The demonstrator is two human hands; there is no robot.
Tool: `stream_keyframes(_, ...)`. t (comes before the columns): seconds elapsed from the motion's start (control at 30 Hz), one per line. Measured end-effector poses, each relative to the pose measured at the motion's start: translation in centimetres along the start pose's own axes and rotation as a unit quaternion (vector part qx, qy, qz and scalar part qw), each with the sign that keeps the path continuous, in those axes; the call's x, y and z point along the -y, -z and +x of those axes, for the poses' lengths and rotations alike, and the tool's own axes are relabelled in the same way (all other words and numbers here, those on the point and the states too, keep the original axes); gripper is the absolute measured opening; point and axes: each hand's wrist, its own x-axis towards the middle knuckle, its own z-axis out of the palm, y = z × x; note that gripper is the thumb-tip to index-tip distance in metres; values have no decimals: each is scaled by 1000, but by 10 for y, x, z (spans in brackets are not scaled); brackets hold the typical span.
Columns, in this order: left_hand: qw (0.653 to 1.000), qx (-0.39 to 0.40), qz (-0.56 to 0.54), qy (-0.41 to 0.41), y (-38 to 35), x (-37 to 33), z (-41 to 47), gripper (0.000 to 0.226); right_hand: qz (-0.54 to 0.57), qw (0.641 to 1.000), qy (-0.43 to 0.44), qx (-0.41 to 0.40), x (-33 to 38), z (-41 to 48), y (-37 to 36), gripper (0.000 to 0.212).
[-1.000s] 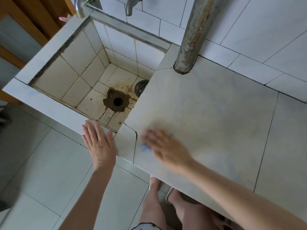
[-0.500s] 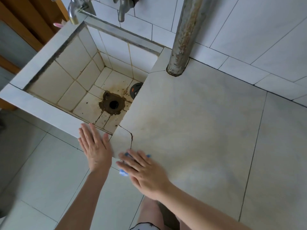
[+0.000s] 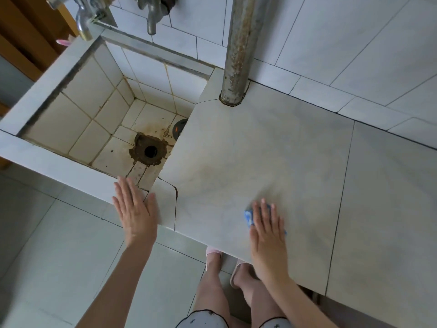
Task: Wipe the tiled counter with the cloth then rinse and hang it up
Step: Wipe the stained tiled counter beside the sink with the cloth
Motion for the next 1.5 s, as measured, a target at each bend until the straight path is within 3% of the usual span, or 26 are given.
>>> stream_keyframes(0.17,997,18,8,-81,-14,-13,-23,59,53,992,114,13,66,-26,-13,50)
stream_keyframes(0.3,992,31,32,-118,-20,-10,-31,56,41,992,117,6,65,-26,-11,49)
stream_keyframes(0.47,985,42,39,-162,-25,-16,-44,60,-6,999,-43,15,-2,-49,-6,53)
stream_keyframes(0.6,988,30,57,-140,-32,-20,-48,61,-8,990,-138,-19,-57,-80,2,59)
stream_keyframes(0.77,987,22,60,-148,-33,-20,-48,55,24,968,-247,-40,-65,-89,8,61)
stream_keyframes(0.9,987,22,51,-153,-32,-20,-48,54,-23,987,-157,24,-33,-84,-5,55)
stream_keyframes(1.03,986,26,51,-155,-31,-21,-48,55,64,997,-36,-10,33,-59,-11,51)
stream_keyframes(1.13,986,25,50,-158,-30,-20,-48,56,68,997,17,-20,45,-46,-9,49)
stream_keyframes(1.23,986,26,47,-160,-28,-20,-48,55,28,1000,4,7,17,-62,-7,50)
stream_keyframes(1.33,987,22,41,-156,-29,-22,-49,54,-32,996,-80,0,-32,-88,-12,55)
stream_keyframes(1.5,987,24,33,-153,-27,-25,-47,54,13,988,-134,-77,-62,-94,16,56)
